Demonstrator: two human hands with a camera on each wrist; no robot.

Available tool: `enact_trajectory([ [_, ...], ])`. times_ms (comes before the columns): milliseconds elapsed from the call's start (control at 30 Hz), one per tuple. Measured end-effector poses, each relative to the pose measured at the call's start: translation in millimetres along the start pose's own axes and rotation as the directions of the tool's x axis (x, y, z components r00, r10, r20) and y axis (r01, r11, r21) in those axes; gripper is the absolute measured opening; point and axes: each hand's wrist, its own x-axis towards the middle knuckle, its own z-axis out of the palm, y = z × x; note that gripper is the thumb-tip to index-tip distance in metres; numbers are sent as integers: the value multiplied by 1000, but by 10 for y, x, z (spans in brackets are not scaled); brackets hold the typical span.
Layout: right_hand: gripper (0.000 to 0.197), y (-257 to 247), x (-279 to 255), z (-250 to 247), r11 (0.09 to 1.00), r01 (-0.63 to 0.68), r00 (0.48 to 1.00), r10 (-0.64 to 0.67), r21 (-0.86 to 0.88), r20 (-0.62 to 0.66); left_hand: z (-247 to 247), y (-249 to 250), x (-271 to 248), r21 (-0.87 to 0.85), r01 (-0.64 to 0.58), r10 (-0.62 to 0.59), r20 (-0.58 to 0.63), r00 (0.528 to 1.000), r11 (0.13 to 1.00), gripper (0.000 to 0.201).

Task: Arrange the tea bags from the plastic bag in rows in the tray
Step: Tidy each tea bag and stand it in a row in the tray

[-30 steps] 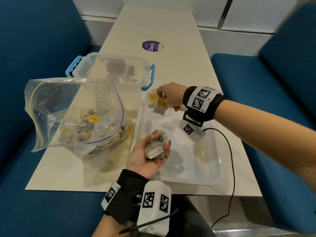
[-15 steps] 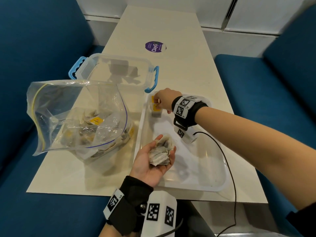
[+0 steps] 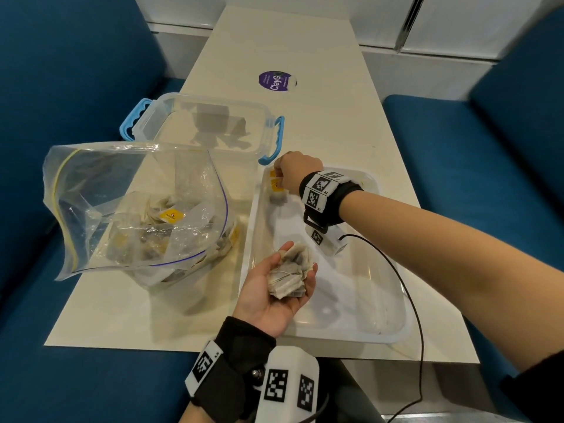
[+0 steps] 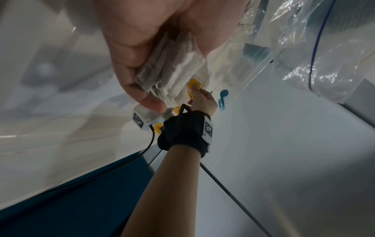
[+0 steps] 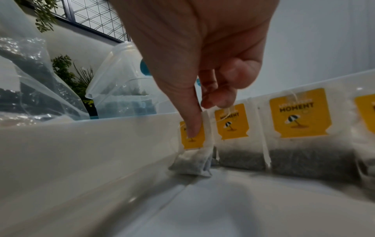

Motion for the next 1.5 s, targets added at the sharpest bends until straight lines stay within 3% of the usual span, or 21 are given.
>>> enact_trajectory([
  [267, 18, 54, 5, 3, 1000, -22, 1000, 22, -2, -22, -9, 4, 11, 3, -2, 2, 5, 1000, 1000, 23],
  [567, 23, 71, -74, -74, 993, -52, 999, 52, 107, -5, 4, -1, 13, 10, -3, 3, 8, 1000, 1000, 23],
  [700, 16, 144, -217, -51, 985, -75, 986, 50, 157, 159, -5, -6, 26, 1, 8, -8, 9, 1000, 1000, 25],
  [833, 15, 166, -283, 85, 980, -105, 934, 38, 171, 355, -2, -13, 36, 6, 11, -11, 10, 1000, 1000, 24],
  [1000, 33, 140, -258, 139, 973, -116, 925, 32, 202, 379, -2, -9, 34, 12, 7, -7, 10, 1000, 1000, 23],
  [1400, 32, 118, -248, 161, 968, -94, 930, 2, 232, 367, 3, 1, 34, 5, 3, -3, 18, 1000, 1000, 24],
  [1500, 17, 132, -266, 120, 967, -101, 931, 9, 233, 365, 3, 6, 36, 9, 2, -3, 20, 1000, 1000, 25],
])
